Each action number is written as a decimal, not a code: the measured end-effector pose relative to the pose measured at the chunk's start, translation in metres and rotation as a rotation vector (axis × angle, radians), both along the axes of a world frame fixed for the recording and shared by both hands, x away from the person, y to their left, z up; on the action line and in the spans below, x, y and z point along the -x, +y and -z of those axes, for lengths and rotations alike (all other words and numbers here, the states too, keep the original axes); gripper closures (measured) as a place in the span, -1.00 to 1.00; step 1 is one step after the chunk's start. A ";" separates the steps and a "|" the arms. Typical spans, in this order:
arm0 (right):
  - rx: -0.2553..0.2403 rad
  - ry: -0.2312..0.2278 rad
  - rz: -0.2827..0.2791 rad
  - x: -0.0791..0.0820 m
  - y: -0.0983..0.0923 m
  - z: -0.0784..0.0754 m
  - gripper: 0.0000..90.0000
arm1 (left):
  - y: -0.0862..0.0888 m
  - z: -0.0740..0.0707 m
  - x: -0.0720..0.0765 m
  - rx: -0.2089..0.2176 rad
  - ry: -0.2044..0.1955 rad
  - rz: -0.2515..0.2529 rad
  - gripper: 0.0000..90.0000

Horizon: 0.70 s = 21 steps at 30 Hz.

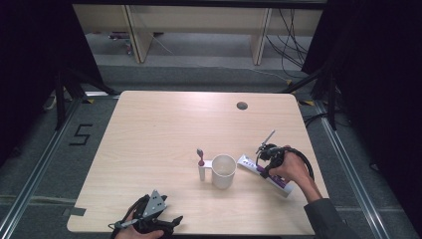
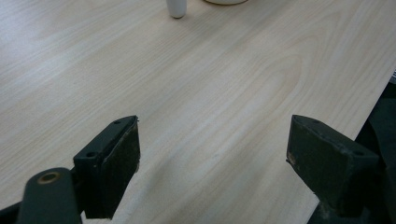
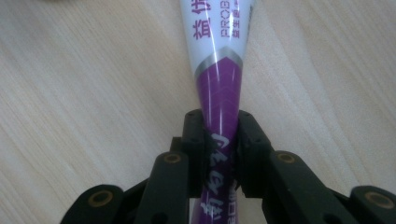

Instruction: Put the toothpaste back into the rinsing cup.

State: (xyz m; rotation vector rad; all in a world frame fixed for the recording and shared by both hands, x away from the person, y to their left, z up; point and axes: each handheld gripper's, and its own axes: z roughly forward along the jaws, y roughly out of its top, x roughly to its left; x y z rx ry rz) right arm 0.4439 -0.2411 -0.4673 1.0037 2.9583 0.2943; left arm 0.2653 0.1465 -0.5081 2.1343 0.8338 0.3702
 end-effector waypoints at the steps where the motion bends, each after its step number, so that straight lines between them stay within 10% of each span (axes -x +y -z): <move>1: 0.004 0.001 0.001 0.000 0.001 0.000 0.70 | 0.000 0.000 0.000 0.000 0.002 -0.002 -0.62; 21: 0.095 0.011 -0.049 -0.006 0.008 0.002 0.69 | 0.002 -0.001 -0.001 -0.029 -0.004 0.006 -0.62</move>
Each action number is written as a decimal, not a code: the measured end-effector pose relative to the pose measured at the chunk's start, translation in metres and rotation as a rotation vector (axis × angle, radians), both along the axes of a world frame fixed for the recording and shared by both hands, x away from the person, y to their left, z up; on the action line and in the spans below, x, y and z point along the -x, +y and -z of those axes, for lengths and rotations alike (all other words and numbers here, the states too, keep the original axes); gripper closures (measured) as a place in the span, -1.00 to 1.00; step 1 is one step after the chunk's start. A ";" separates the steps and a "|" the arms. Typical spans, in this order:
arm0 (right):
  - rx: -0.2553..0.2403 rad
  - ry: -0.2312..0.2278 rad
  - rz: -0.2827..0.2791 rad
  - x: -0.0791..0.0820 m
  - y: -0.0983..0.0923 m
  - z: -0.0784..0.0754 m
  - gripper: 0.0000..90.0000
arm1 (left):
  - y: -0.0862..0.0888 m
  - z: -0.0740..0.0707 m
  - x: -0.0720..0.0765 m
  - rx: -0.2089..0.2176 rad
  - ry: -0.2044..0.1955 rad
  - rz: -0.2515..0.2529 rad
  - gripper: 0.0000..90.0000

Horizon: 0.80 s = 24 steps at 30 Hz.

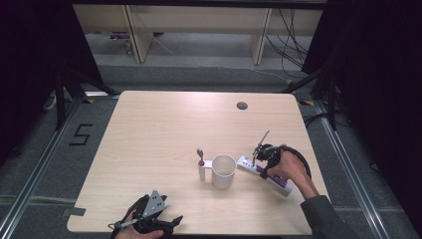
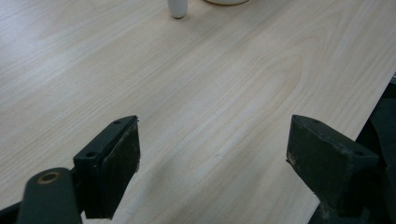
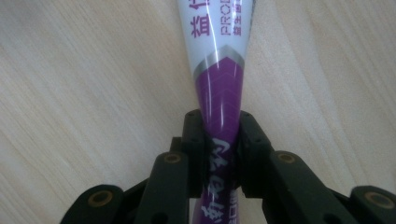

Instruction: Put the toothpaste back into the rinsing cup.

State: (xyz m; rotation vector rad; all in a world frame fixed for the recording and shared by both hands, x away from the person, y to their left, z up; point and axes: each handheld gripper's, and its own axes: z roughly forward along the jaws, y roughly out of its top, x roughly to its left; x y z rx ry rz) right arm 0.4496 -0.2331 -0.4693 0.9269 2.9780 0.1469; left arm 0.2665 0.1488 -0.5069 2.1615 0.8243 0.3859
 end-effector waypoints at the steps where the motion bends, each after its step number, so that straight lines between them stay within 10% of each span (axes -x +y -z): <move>1: 0.011 0.012 0.026 0.001 0.002 0.000 0.69 | 0.000 0.000 0.000 0.002 -0.001 0.000 -0.62; 24: 0.047 0.065 0.017 -0.005 0.013 0.002 0.70 | -0.001 0.001 0.001 0.021 0.007 0.000 -0.62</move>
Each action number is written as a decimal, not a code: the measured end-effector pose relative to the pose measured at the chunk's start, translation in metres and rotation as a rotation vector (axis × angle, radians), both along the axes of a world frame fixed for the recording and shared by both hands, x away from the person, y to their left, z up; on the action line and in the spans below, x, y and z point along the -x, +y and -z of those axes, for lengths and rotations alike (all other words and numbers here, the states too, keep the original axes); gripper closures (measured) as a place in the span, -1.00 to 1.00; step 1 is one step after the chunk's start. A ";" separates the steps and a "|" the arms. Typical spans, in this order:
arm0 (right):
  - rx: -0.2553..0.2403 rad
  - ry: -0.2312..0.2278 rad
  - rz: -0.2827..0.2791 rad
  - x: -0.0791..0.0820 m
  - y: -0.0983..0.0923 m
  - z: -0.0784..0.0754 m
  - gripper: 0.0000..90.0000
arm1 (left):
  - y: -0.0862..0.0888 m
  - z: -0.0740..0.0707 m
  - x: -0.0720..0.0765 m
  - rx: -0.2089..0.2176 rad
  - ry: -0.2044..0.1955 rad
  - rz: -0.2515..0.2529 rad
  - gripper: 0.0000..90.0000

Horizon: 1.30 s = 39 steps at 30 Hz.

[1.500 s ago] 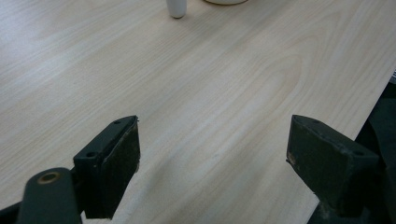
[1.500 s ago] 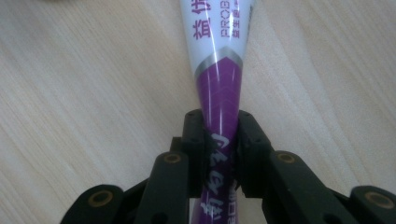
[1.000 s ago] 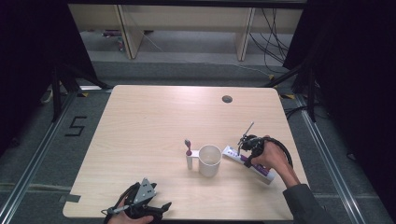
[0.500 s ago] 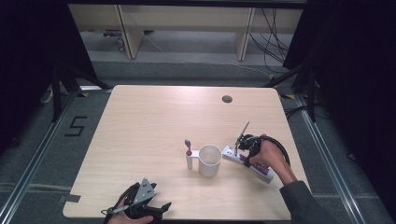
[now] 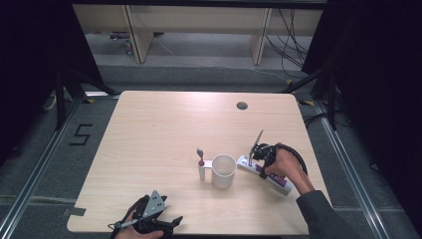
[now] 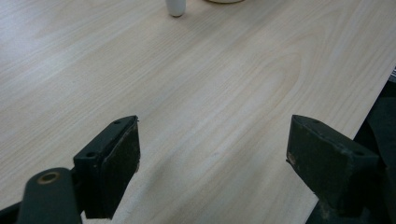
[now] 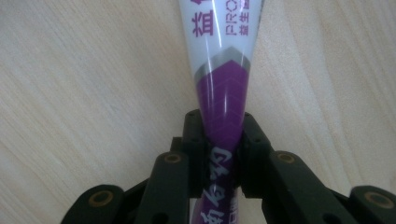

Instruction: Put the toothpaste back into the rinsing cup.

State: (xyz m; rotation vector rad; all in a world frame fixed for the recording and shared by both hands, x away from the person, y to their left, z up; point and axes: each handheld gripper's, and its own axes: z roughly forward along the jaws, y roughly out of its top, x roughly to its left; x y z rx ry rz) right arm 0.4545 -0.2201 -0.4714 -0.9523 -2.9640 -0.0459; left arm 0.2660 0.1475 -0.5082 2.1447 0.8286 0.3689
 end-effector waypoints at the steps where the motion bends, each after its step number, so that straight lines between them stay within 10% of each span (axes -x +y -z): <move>1: 0.000 0.000 0.000 0.000 0.000 0.000 0.70 | 0.000 0.000 -0.001 -0.006 -0.003 -0.002 -0.62; 21: 0.053 -0.015 -0.042 -0.003 0.003 0.000 0.71 | 0.000 -0.001 0.000 -0.002 -0.002 -0.003 -0.62; 39: -0.167 -0.217 0.024 0.000 -0.021 -0.041 0.72 | 0.001 -0.001 0.001 0.003 0.002 -0.005 -0.62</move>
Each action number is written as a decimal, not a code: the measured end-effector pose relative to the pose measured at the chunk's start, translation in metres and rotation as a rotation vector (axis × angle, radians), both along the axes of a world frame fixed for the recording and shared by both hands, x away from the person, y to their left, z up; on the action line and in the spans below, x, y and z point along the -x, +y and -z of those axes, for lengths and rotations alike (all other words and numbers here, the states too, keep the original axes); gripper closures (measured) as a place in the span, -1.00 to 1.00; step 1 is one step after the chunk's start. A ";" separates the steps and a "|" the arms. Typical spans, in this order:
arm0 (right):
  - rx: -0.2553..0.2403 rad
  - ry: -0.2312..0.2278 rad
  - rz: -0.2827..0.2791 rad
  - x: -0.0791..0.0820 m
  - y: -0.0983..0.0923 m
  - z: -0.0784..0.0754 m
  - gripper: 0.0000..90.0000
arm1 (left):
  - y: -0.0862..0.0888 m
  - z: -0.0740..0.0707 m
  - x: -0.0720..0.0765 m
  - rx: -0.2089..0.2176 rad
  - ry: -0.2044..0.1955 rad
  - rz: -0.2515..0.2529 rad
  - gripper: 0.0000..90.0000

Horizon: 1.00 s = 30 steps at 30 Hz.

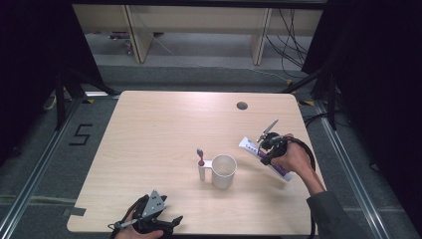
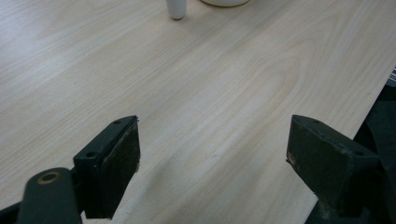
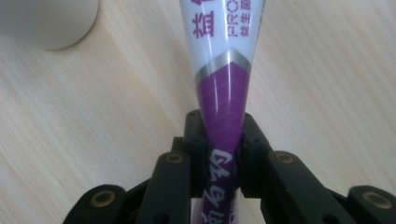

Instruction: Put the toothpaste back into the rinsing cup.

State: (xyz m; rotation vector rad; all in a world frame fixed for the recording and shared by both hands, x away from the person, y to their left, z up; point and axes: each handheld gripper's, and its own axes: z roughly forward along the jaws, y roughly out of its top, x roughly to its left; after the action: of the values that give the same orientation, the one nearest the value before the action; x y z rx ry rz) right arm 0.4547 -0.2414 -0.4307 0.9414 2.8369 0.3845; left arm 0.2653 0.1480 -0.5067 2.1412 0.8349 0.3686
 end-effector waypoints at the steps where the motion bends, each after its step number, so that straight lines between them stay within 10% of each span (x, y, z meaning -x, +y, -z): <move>1: -0.015 -0.015 -0.011 -0.001 -0.002 -0.002 0.72 | 0.000 0.000 -0.001 0.004 0.000 0.004 -0.62; 19: -0.254 -0.172 0.067 0.007 -0.001 -0.022 0.72 | 0.001 0.000 -0.002 -0.009 -0.006 -0.005 -0.62; 30: -0.394 -0.300 0.011 0.017 0.004 -0.031 0.72 | 0.001 0.000 -0.002 -0.009 -0.010 -0.003 -0.62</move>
State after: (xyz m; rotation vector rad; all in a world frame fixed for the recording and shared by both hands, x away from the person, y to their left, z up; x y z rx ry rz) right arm 0.4379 -0.2370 -0.3997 0.8679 2.5252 1.0179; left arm 0.2668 0.1489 -0.5068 2.1452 0.8323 0.3854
